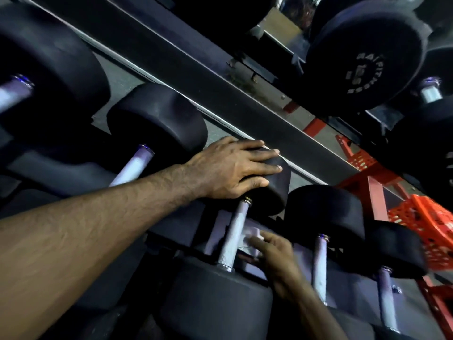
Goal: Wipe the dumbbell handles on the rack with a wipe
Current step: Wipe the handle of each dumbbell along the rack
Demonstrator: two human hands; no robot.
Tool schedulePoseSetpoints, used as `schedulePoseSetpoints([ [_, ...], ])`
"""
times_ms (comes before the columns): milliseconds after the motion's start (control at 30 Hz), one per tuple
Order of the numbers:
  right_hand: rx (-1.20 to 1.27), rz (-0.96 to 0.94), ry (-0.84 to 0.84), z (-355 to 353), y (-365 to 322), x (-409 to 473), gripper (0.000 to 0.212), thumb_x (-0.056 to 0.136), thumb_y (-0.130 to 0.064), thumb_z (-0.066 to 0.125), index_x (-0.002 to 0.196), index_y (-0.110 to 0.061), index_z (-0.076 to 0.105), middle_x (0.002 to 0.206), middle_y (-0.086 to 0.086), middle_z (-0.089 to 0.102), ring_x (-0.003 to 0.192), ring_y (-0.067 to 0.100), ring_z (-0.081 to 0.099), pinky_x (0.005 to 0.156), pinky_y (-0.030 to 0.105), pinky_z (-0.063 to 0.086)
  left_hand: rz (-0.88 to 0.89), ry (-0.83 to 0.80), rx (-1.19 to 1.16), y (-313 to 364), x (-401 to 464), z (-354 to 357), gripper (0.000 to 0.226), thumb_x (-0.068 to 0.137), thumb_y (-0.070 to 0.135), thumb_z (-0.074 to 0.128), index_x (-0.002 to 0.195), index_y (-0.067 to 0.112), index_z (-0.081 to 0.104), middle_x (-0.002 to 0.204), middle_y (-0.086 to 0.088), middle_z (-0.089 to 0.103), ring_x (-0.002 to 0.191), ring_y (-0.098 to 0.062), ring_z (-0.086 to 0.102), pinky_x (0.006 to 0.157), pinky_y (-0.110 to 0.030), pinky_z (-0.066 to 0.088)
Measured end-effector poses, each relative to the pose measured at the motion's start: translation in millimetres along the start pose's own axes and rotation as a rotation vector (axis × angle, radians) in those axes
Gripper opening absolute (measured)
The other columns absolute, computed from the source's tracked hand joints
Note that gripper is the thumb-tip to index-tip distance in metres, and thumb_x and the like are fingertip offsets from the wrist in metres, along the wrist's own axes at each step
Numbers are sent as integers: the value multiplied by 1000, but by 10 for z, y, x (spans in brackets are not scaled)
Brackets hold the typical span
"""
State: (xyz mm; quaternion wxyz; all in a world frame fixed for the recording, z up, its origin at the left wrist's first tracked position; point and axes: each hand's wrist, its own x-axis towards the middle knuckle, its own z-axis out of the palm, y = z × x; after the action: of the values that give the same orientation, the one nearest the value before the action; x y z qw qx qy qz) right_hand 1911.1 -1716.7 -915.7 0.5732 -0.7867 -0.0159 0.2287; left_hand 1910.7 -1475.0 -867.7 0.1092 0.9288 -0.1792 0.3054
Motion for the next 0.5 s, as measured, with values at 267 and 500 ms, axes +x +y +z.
schedulePoseSetpoints([
  [267,324,300,-378,141,-165,19,38,86,15,39,108,2,68,104,25,70,90,31,74,74,38,64,-5,-8,5,18,-19,-37,57,109,62,26,159,44,47,172,17,31,158,-17,33,105,-50,48],
  [500,483,277,-322,186,-190,180,45,89,16,31,118,6,64,109,26,71,102,41,71,77,40,64,-12,-18,-4,5,-15,-37,54,109,59,34,158,42,48,171,14,35,157,-19,35,104,-51,49],
])
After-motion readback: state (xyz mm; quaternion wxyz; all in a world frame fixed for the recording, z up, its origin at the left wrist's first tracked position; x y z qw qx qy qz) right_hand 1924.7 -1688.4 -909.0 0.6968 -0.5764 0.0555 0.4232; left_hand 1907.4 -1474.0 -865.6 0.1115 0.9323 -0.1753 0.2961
